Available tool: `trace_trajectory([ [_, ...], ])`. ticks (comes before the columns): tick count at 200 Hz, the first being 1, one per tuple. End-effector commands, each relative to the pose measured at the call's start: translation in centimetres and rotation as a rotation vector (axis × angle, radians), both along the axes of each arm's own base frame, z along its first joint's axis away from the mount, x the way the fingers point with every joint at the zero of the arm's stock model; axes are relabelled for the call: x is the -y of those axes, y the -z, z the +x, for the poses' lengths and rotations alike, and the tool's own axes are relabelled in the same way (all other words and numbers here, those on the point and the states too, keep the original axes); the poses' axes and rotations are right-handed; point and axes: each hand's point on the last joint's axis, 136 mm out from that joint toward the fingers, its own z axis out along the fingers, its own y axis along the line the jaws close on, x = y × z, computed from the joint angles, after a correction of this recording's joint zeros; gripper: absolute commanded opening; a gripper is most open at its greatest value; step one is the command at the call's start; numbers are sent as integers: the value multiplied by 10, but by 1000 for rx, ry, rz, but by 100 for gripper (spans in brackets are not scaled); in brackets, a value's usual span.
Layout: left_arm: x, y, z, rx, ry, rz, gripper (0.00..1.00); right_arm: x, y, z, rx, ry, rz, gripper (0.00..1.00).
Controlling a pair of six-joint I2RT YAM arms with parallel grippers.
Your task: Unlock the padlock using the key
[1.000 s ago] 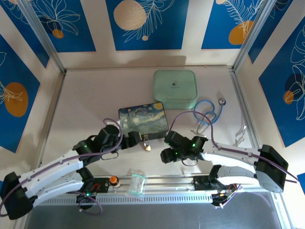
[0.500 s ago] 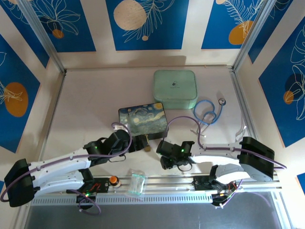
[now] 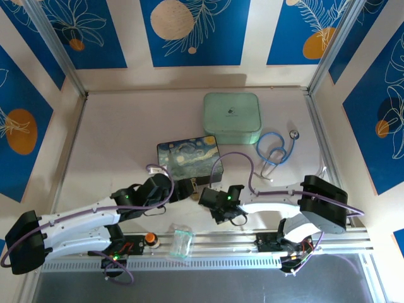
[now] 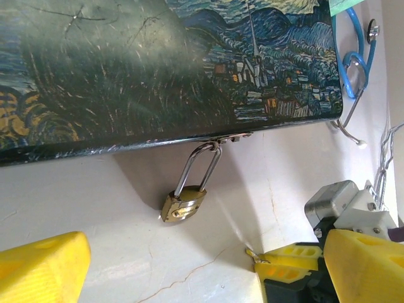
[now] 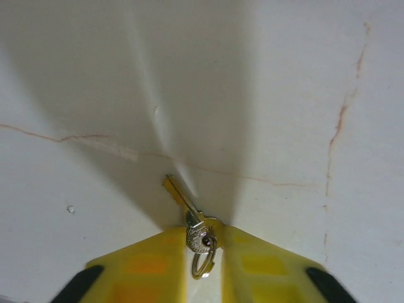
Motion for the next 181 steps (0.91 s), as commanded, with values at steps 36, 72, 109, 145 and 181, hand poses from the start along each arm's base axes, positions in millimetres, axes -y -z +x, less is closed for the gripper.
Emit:
trace_trajectory([
  [36,-4,4,2,6,-35,-9,93,-10,12,-10,-56,14,86,4],
  [72,11,6,3,6,-19,-84,78,-14,-7,-1,-24,9,239,2],
  [109,33,4,4,-10,-23,-141,72,-12,-28,10,5,2,338,0],
  [145,57,1,5,-58,-24,-210,68,-19,-51,12,41,-94,407,0],
  [181,72,-3,6,-129,-63,-330,63,-27,-76,7,72,-223,477,0],
])
